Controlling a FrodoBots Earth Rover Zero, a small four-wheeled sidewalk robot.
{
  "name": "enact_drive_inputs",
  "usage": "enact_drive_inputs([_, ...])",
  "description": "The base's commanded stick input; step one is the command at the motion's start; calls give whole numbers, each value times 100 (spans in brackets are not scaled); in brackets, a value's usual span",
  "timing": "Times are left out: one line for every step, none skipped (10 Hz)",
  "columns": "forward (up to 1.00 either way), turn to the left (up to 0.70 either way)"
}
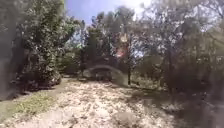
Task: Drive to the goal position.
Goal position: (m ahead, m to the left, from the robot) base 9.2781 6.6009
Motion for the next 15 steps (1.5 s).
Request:
enact_drive_inputs([70, 0])
enact_drive_inputs([70, 0])
enact_drive_inputs([70, 0])
enact_drive_inputs([70, 0])
enact_drive_inputs([70, 0])
enact_drive_inputs([70, 0])
enact_drive_inputs([70, 7])
enact_drive_inputs([70, 30])
enact_drive_inputs([70, 35])
enact_drive_inputs([70, 6])
enact_drive_inputs([70, 0])
enact_drive_inputs([70, 0])
enact_drive_inputs([70, 0])
enact_drive_inputs([70, 0])
enact_drive_inputs([70, 2])
